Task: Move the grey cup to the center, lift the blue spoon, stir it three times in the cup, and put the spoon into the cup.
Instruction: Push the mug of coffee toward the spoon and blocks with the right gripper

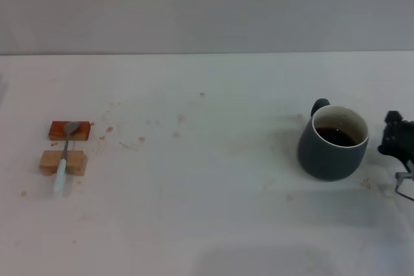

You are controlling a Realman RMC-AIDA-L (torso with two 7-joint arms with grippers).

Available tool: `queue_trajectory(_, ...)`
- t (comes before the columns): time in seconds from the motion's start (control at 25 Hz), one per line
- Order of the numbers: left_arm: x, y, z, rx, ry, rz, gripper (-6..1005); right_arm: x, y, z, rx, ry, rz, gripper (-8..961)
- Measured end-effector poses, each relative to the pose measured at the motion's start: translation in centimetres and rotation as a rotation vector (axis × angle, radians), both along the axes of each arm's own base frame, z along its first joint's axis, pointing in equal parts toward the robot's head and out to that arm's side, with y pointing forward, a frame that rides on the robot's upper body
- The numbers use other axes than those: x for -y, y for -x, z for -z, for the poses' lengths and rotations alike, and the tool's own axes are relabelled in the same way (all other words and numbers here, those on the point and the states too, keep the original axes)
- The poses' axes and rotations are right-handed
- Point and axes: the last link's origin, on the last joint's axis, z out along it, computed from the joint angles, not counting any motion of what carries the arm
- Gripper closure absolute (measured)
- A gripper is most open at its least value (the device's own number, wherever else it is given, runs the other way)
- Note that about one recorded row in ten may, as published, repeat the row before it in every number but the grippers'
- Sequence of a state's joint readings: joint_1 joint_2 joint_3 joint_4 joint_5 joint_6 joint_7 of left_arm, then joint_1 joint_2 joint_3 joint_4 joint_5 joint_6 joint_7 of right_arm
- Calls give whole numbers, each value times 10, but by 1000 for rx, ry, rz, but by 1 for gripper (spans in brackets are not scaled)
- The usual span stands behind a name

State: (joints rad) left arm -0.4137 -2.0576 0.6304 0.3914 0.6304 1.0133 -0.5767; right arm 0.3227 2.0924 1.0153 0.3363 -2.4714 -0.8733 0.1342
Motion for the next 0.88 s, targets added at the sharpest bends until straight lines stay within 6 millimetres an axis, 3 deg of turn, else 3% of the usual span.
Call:
queue_trajectory(0.32,-5,-5,-3,16,-22,14,159,-8,26,18,-4,77,-84,934)
queue_trajectory(0.64,-11,-12,-5,21,-33,36,159,-26,66,41,14,188,-195,934)
queue_trajectory(0.88,-13,-14,-5,21,-36,43,158,-30,74,44,-18,212,-207,933)
